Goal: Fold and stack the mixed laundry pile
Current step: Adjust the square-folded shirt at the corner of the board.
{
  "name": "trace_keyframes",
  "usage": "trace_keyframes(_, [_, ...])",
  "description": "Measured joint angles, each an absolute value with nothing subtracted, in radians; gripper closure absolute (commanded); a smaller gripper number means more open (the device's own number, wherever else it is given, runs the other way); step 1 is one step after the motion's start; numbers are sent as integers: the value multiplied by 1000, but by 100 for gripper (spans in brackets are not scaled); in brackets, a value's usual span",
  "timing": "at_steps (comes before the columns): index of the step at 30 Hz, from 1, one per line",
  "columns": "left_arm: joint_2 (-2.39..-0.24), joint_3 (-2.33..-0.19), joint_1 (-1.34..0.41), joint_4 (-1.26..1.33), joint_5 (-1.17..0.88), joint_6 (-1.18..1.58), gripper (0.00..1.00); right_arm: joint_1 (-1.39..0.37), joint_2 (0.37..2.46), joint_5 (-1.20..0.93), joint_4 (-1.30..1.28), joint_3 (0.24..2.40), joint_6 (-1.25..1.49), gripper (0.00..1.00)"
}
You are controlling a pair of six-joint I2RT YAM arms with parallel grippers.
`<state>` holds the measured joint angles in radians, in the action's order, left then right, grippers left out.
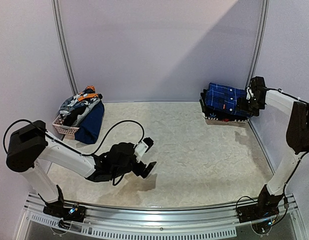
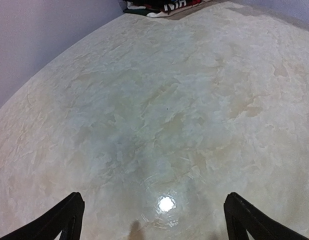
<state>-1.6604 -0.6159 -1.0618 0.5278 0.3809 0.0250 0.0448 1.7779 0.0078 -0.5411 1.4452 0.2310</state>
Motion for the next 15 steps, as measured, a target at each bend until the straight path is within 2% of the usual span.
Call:
trace_keyframes(6, [-1660,-614,-1062,533,368,38,0,44,1768,-42,-569,1335,220,25])
trace_keyframes(15, [-1660,-614,-1062,533,355,56,0,44,1845,-40,-593,1348,200,36])
